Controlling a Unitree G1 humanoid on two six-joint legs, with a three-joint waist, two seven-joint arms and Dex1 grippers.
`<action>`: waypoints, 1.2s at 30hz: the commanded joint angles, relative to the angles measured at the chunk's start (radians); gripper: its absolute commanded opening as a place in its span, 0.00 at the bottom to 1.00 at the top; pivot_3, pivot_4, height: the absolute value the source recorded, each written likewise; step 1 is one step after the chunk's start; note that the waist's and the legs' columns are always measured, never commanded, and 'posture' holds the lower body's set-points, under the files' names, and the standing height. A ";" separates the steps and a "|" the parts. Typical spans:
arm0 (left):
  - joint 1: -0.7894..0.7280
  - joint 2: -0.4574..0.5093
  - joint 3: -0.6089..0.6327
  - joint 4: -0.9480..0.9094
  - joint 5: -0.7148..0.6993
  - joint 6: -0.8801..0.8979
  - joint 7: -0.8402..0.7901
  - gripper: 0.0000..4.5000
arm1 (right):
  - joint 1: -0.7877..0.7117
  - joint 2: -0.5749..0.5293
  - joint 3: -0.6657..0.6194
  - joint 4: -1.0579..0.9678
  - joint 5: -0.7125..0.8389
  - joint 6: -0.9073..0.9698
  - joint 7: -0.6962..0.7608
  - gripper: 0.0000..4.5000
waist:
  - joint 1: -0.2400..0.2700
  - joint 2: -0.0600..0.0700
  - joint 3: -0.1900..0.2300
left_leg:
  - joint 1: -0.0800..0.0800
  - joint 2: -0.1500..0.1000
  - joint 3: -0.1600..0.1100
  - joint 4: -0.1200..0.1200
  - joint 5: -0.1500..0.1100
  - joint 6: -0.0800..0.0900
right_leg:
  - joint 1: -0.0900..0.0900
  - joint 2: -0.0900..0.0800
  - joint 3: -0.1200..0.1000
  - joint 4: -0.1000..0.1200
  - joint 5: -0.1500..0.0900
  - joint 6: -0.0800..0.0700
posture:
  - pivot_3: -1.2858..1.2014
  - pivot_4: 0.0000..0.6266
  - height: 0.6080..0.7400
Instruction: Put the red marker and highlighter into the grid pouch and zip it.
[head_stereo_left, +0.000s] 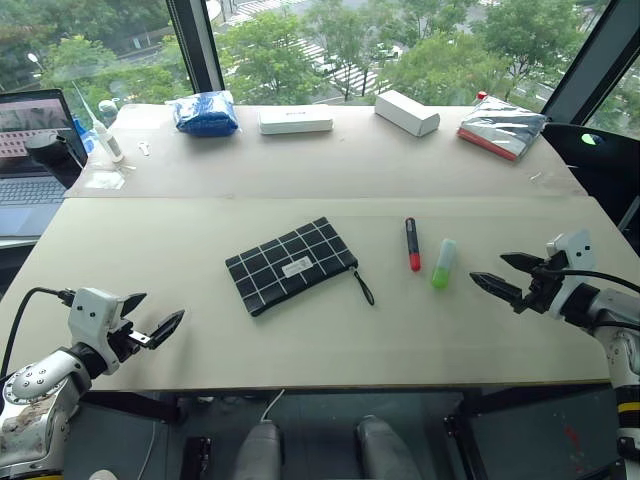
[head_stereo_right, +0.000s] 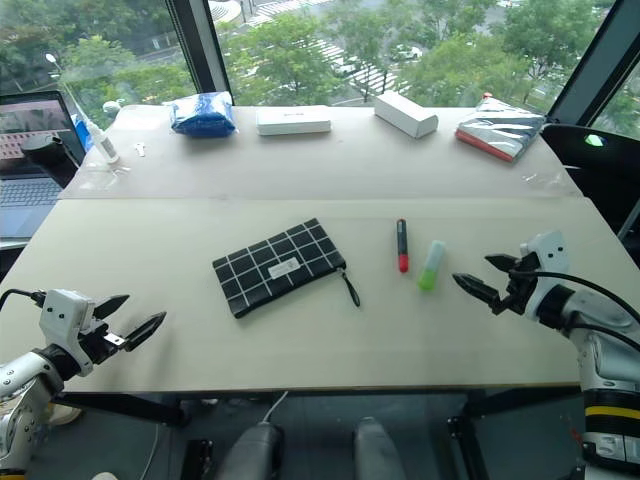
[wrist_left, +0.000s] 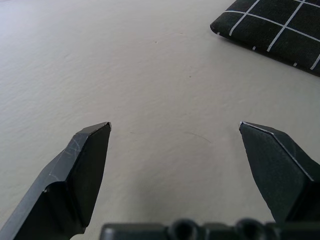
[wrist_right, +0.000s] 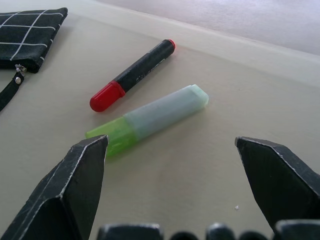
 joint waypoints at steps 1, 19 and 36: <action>-0.020 -0.002 0.026 -0.007 -0.034 -0.037 -0.033 0.98 | -0.012 -0.003 -0.018 -0.010 -0.001 -0.029 -0.002 1.00 | 0.000 0.000 0.000 | 0.000 0.000 0.000 0.000 0.000 0.000 | 0.000 0.000 0.000 0.000 0.000 0.000 | 0.52 0.24 1.00; -0.130 0.117 -0.149 0.300 0.290 -0.785 -0.241 1.00 | -0.162 0.086 0.064 -0.234 0.138 0.144 0.001 0.22 | -0.002 0.000 0.000 | 0.000 0.000 0.000 -0.001 0.000 0.000 | 0.000 0.000 0.000 0.000 0.000 -0.001 | 0.52 0.24 1.00; -0.311 0.130 -0.367 0.343 0.474 -0.986 -0.149 1.00 | -0.495 0.400 0.529 0.033 -0.263 0.117 -0.198 0.02 | 0.002 0.001 0.000 | -0.001 0.000 -0.001 -0.002 0.000 0.000 | -0.003 0.000 -0.002 0.003 0.005 -0.009 | 0.52 0.24 1.00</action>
